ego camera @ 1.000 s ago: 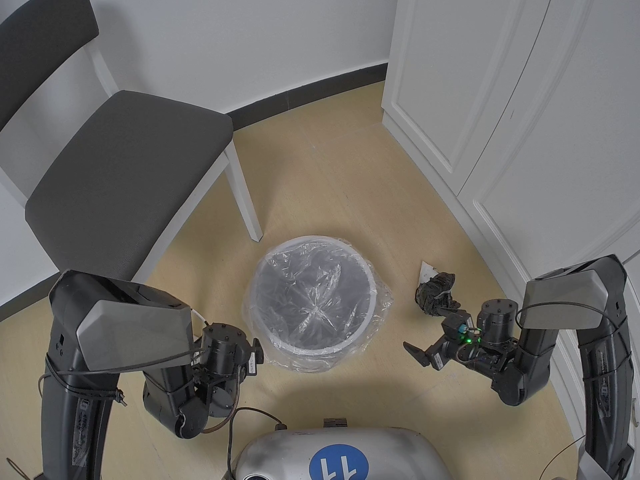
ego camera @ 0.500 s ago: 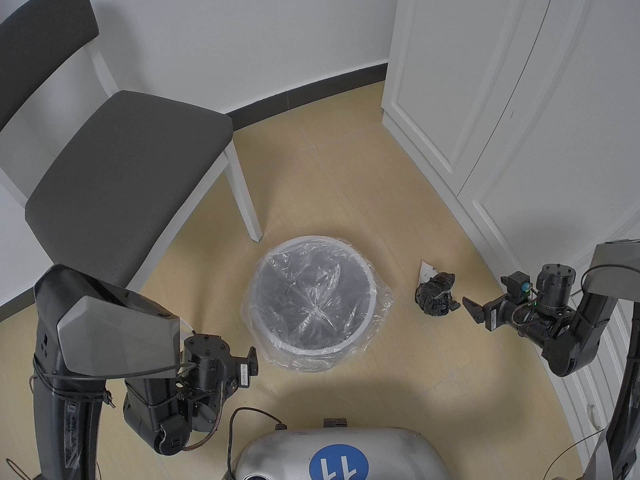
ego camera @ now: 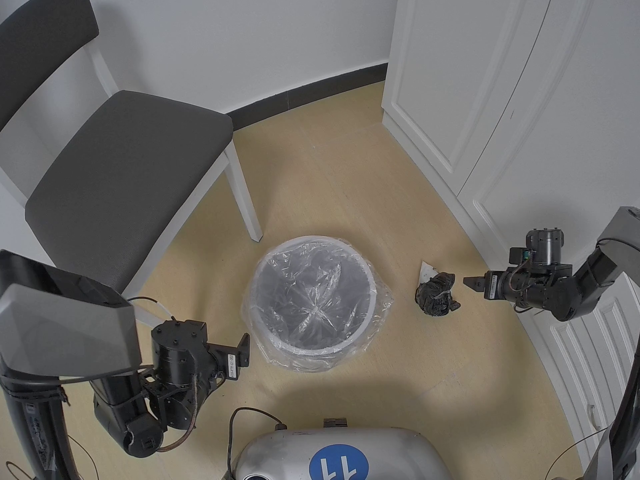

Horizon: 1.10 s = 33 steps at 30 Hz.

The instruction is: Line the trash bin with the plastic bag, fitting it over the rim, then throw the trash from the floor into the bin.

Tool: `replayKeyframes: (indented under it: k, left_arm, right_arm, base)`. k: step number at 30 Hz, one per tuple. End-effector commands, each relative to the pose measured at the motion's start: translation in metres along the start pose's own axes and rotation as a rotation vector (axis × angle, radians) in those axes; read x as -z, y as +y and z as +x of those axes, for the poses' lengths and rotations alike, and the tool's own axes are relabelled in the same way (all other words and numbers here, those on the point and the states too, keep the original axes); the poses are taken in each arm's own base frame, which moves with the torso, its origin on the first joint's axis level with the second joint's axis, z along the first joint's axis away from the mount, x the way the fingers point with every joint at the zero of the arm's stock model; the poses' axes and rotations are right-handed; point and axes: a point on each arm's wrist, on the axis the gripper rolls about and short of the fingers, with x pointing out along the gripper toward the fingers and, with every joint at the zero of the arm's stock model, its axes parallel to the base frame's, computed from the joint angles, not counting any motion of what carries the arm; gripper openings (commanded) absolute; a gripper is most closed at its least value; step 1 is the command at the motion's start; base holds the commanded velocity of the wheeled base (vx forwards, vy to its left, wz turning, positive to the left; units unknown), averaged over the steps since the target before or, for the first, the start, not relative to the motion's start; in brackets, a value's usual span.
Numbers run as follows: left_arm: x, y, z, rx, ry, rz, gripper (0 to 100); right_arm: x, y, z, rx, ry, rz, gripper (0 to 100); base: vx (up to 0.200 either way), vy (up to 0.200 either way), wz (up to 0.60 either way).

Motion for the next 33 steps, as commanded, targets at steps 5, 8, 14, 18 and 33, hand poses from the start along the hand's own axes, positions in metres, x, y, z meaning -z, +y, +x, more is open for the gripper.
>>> replayKeyframes:
  k: [5,8,14,18,33]
  left_arm:
    - [-0.028,0.001,-0.039,0.065,-0.098,0.017,100]
    - [-0.031,0.002,-0.044,0.068,-0.109,0.026,100]
    - [-0.041,0.006,-0.054,0.069,-0.152,0.021,100]
    - [-0.045,0.007,-0.058,0.068,-0.168,0.018,100]
    - [-0.050,0.009,-0.061,0.069,-0.191,0.018,100]
  right_arm:
    - [0.045,0.039,0.051,0.011,0.093,-0.058,100]
    - [0.053,0.042,0.059,0.050,0.094,-0.102,100]
    - [0.075,0.045,0.082,0.082,0.030,-0.122,100]
    - [0.081,0.043,0.093,0.100,0.025,-0.122,100]
    - [0.067,0.046,0.138,0.140,-0.086,-0.071,100]
  base:
    - [0.000,0.000,0.00]
    - [0.000,0.000,0.00]
    - [0.000,0.000,0.00]
    - [0.000,0.000,0.00]
    - [0.000,0.000,0.00]
